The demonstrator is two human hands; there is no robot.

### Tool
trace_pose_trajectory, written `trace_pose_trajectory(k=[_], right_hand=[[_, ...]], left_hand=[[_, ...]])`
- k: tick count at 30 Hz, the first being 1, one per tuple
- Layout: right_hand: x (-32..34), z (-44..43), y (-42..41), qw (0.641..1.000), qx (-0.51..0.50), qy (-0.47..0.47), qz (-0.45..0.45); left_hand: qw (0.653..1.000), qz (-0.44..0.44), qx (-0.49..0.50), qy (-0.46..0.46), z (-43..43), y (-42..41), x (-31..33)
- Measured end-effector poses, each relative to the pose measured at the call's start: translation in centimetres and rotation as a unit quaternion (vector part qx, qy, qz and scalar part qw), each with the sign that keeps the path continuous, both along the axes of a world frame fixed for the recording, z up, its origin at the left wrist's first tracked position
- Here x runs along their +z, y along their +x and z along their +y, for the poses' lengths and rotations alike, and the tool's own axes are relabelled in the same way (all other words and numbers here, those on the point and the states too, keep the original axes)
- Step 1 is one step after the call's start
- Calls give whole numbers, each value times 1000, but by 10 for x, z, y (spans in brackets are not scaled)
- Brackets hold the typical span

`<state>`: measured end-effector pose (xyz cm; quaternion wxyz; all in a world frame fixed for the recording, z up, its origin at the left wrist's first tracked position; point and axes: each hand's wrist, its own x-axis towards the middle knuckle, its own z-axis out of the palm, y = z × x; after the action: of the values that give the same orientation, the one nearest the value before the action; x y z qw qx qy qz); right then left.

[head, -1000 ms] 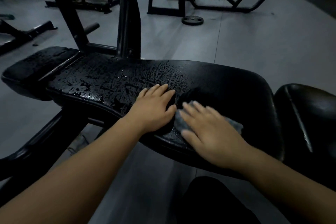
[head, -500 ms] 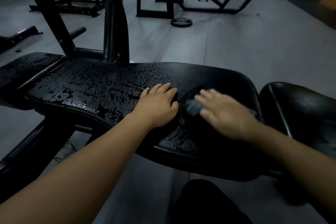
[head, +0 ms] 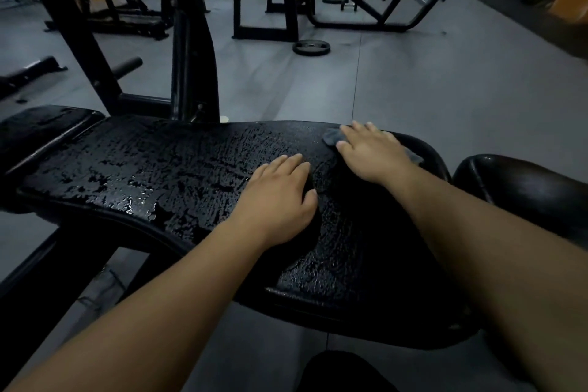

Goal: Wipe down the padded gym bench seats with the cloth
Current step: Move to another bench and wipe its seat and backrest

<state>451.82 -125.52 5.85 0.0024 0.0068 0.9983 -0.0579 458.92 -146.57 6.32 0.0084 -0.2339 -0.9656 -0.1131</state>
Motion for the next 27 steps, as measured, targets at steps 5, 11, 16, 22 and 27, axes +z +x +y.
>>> trace_pose_trajectory(k=[5, 11, 16, 22, 27], right_hand=[[4, -31, 10, 998, 56, -12, -8], [0, 7, 75, 990, 140, -14, 1], [4, -6, 60, 1000, 23, 1, 9], [2, 11, 183, 988, 146, -45, -4], [-3, 34, 127, 999, -17, 6, 30]], left_hand=[[1000, 7, 11, 4, -10, 5, 5], [1000, -4, 9, 9, -10, 15, 5], [999, -3, -29, 13, 6, 33, 3], [998, -1, -55, 27, 18, 41, 2], [994, 4, -98, 40, 47, 53, 1]])
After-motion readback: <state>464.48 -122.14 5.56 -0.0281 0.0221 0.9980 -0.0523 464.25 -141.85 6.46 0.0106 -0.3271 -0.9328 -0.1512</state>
